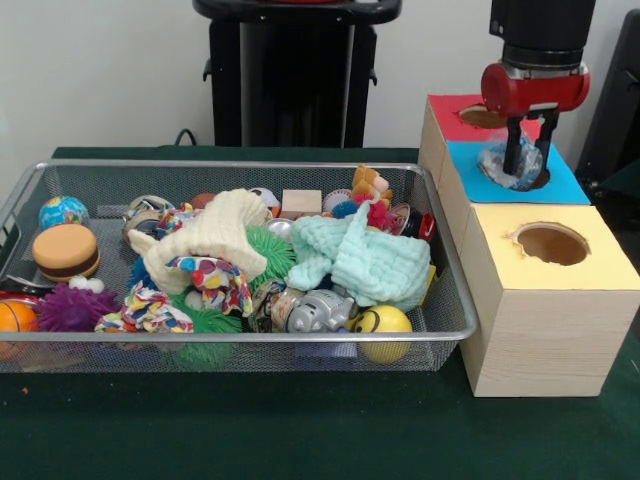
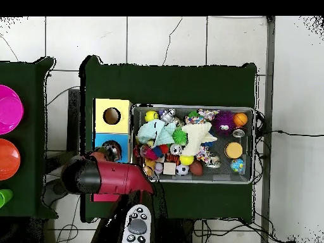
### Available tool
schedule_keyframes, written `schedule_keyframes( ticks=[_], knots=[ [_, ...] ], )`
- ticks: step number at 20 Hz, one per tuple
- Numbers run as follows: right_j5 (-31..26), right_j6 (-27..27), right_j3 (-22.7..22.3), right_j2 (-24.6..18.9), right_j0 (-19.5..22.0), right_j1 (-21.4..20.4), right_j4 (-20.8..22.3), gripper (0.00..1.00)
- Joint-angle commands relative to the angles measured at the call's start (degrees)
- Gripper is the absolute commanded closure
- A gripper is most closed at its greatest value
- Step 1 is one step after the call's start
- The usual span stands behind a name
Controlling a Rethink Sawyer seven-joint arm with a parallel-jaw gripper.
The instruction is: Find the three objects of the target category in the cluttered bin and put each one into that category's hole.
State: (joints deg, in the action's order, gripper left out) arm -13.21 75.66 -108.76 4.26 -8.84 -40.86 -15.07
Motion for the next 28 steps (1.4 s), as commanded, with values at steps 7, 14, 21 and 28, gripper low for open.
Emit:
schedule_keyframes(
  ticks=[7,14,21,28],
  knots=[
    [-4.43,14.94,-2.27,-0.40,-0.31,2.56,-1.92,0.00],
    [-5.33,14.28,-1.71,-0.27,-0.11,2.25,-1.65,0.00],
    [-9.48,13.67,0.38,0.88,-0.44,1.26,-1.36,0.00],
    [-16.25,13.17,2.56,2.59,-0.55,-2.05,-0.35,0.00]
  ],
)
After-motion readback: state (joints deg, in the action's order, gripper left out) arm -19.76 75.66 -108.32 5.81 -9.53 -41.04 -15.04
